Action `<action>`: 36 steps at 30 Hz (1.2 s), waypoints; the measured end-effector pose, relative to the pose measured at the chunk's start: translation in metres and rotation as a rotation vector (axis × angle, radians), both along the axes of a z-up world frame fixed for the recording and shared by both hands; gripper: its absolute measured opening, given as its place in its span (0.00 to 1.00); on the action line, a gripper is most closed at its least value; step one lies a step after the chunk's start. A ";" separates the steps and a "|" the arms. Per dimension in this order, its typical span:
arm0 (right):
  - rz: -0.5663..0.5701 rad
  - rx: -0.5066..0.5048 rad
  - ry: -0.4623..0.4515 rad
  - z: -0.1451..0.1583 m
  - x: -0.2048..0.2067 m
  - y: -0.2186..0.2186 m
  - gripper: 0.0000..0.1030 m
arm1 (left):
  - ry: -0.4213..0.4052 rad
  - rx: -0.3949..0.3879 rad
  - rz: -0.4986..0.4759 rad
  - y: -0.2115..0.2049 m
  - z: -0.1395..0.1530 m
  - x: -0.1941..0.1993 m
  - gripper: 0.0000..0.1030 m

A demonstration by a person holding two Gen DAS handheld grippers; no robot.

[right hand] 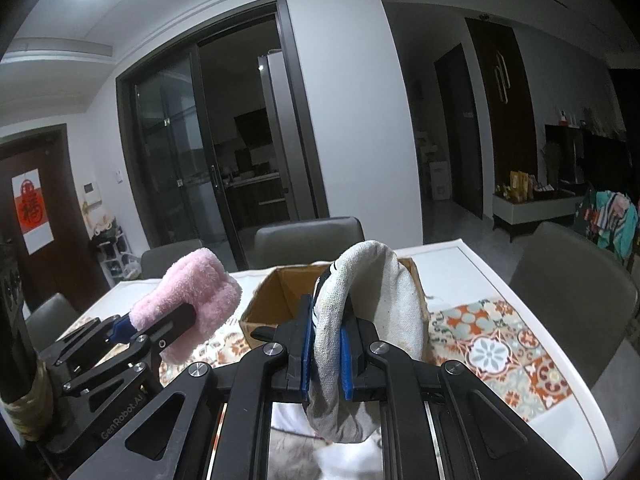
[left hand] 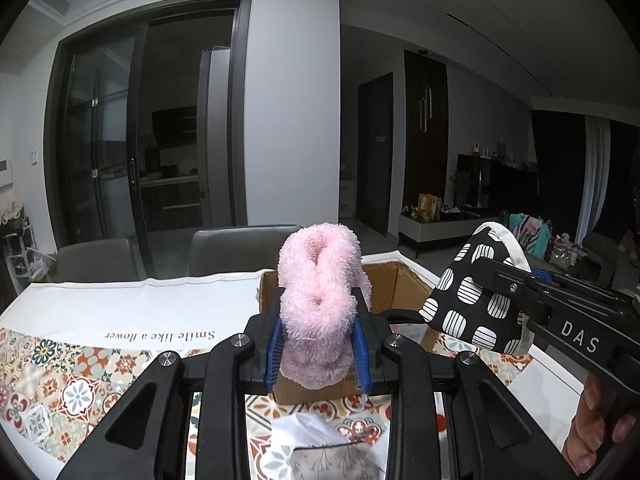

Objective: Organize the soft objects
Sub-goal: 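Lift both slippers and carry them over the cardboard box, then open both tools to drop the slippers into the box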

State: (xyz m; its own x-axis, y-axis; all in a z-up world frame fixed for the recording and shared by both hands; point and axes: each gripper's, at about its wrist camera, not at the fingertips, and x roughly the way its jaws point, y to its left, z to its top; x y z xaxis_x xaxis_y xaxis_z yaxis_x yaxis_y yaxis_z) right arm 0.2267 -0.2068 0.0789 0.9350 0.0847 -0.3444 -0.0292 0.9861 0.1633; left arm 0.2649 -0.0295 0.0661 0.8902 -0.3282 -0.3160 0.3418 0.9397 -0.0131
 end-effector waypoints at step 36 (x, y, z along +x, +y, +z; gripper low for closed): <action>0.046 -0.028 0.089 -0.036 0.141 -0.028 0.13 | 0.081 0.071 0.024 -0.036 -0.033 0.116 0.29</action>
State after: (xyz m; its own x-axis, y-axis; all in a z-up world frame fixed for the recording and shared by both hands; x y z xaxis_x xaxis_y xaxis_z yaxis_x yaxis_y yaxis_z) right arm 0.3673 -0.2353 0.0430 0.8960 0.1159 -0.4286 -0.0610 0.9883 0.1397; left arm 0.3805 -0.0656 0.0331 0.8683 -0.2813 -0.4086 0.3195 0.9472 0.0268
